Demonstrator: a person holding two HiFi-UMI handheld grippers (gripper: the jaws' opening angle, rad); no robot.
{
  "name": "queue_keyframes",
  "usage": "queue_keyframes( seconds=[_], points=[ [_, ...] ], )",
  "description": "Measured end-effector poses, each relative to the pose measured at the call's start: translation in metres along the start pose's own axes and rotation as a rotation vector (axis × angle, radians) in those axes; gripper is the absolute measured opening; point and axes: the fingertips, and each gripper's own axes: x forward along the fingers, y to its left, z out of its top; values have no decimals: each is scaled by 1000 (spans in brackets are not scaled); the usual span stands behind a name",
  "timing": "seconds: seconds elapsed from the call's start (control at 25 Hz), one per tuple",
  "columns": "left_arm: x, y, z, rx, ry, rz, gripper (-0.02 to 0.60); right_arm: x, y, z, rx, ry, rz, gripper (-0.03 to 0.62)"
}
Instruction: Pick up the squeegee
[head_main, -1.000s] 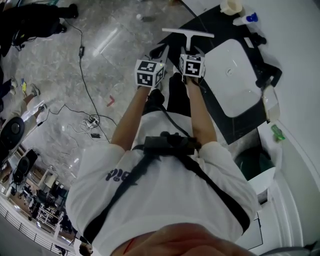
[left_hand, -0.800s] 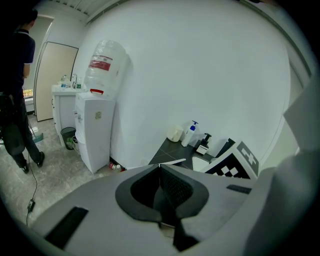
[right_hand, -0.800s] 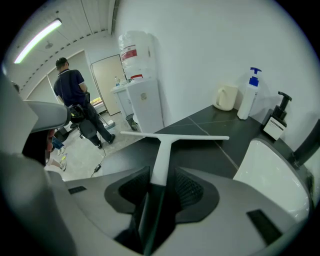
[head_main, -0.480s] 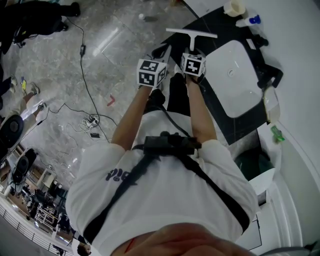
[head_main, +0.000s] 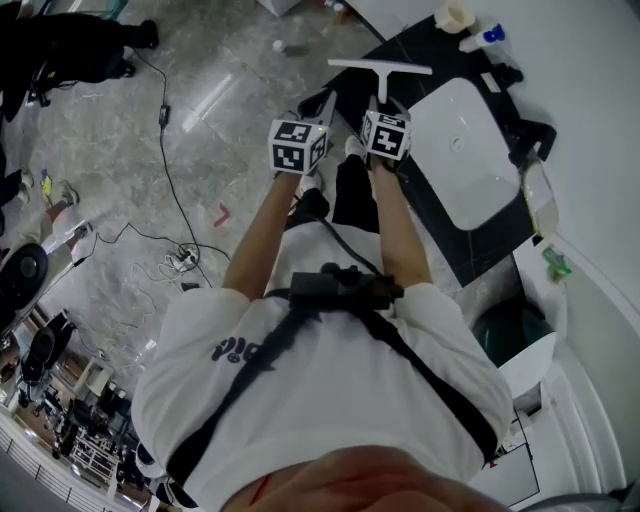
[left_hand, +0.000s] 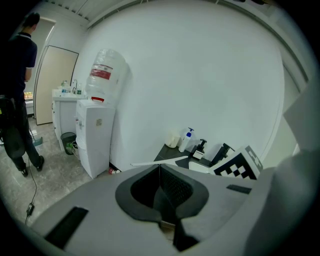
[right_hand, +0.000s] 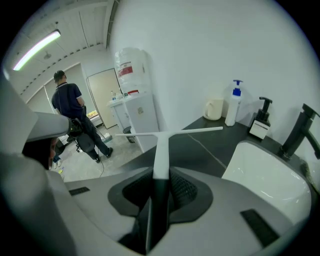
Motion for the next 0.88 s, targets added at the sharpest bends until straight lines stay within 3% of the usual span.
queue_keyframes(
  seconds=[0.24,0.56,0.88],
  points=[
    [-34,-1,32,18,-86,6,14,-62,26,59,1,-199,32,101],
    [-100,-12,102,90,-257,12,14,-164,69,140,-48,-485,84,101],
    [-178,-40,162,176,-433,9,14,-260,111,176,-89,-700,129,101]
  ],
)
